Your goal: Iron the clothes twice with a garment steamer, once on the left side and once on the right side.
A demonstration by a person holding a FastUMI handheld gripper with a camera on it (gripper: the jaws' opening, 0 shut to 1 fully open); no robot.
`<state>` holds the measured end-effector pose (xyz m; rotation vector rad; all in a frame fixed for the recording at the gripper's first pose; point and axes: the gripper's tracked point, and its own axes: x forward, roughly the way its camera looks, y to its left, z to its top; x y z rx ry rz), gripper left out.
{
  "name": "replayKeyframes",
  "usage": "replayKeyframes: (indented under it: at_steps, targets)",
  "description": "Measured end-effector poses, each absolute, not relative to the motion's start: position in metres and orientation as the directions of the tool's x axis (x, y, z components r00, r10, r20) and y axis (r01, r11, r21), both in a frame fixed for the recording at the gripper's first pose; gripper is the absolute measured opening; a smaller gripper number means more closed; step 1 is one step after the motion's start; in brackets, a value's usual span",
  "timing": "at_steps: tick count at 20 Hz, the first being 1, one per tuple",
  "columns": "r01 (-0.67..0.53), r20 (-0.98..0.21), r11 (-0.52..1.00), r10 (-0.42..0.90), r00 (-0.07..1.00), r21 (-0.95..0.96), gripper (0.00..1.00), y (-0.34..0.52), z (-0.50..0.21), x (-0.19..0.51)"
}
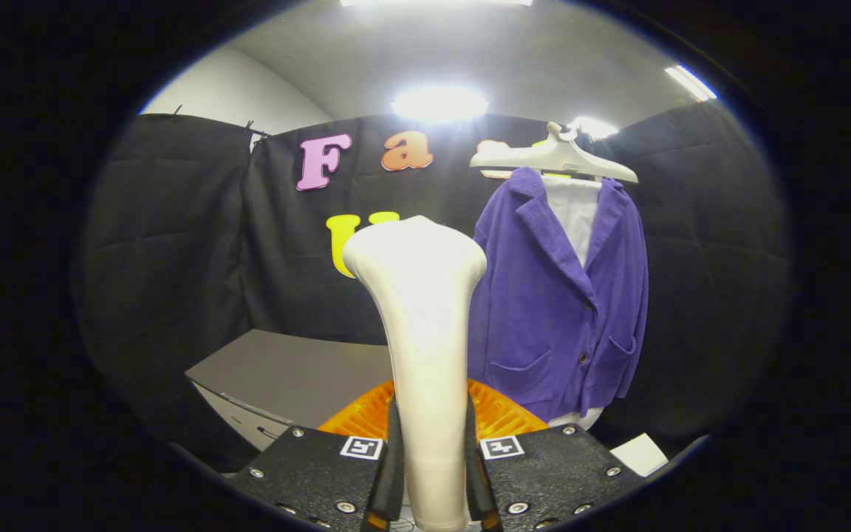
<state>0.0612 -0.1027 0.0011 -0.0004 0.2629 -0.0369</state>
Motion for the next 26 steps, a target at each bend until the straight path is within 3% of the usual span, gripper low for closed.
replayKeyframes:
  at_steps: [4,10,15,26]
  targets:
    - [0.087,-0.243,0.996,-0.078,0.967,0.026,0.33,-0.135,0.008,0.055]
    - [0.047,-0.217,0.998,-0.038,0.975,0.036,0.33,-0.146,0.009,0.067]
    - [0.081,-0.198,0.996,-0.072,0.978,0.037,0.33,-0.154,0.015,0.091]
    - [0.263,-0.055,0.964,-0.261,0.964,0.031,0.33,-0.203,0.065,0.149]
